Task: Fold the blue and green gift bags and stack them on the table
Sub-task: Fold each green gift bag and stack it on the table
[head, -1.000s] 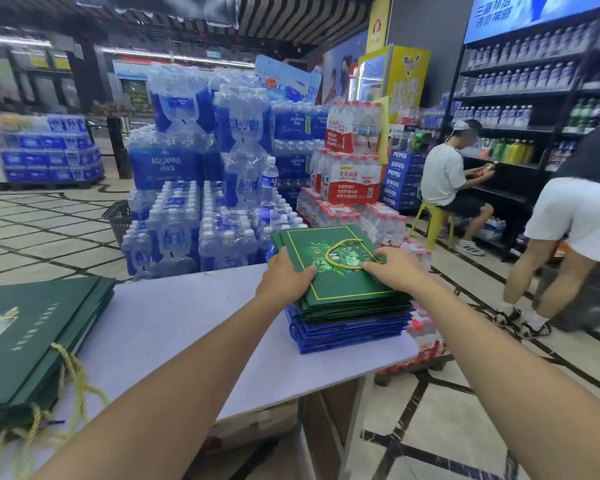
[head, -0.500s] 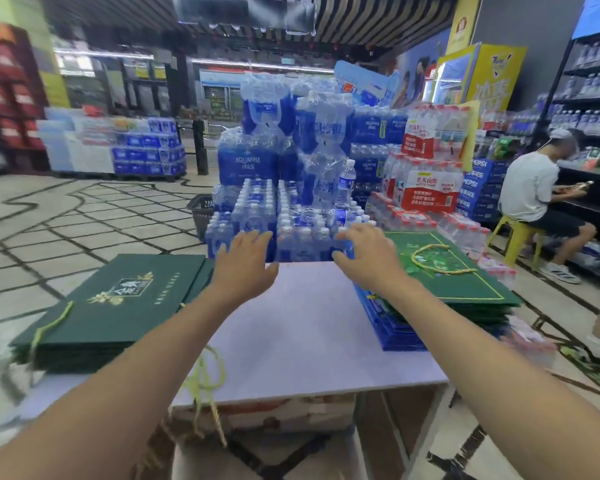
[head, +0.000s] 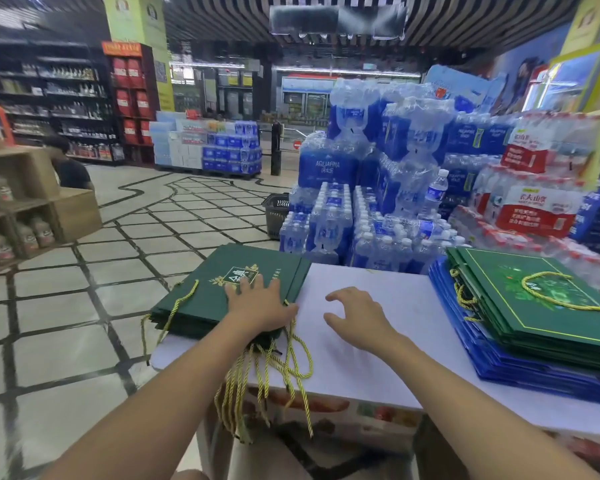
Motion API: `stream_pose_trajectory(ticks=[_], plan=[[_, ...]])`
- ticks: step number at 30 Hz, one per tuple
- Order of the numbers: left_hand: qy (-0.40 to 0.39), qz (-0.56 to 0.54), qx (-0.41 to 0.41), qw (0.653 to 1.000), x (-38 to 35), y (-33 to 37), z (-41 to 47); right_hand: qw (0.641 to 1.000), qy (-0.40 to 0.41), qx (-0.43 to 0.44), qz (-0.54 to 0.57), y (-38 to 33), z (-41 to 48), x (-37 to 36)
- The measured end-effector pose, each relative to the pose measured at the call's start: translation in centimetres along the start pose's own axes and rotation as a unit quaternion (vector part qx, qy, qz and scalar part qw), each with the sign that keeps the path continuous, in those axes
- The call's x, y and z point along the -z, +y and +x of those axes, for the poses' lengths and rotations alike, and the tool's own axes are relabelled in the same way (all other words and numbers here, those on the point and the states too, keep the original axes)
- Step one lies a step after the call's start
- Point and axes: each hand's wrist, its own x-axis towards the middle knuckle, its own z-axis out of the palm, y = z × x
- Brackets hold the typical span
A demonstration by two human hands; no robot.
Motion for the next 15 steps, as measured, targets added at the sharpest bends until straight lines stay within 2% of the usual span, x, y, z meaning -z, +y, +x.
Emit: stream_pose_trajectory(ticks=[4,7,9,11,15], plan=[[0.007,-0.022,-0.031,0.999,-0.5,2.0,-0.5,0.986,-0.043,-0.04,0.159,-0.6,0.5,-0.9],[0.032,-0.045,-0.064,0.996,-0.3,2.1,-0.3,0.926,-0.087,-0.12,0.347,-2.2,1.0,-1.0],[0.07,-0.049,-0.075,0.994,0.4,0.8,0.0,0.886,-0.097,-0.161,0.424,-3.2,1.4,-1.1],[0.092,-0.021,-0.06,0.994,1.2,-1.6,0.4,0.868,-0.087,-0.186,0.453,-4.0,2.1,-1.4],[0.037,-0.007,-0.035,0.999,1.9,-6.8,0.9,0.878,-0.046,-0.206,0.43,-5.5,3.8,-2.3]])
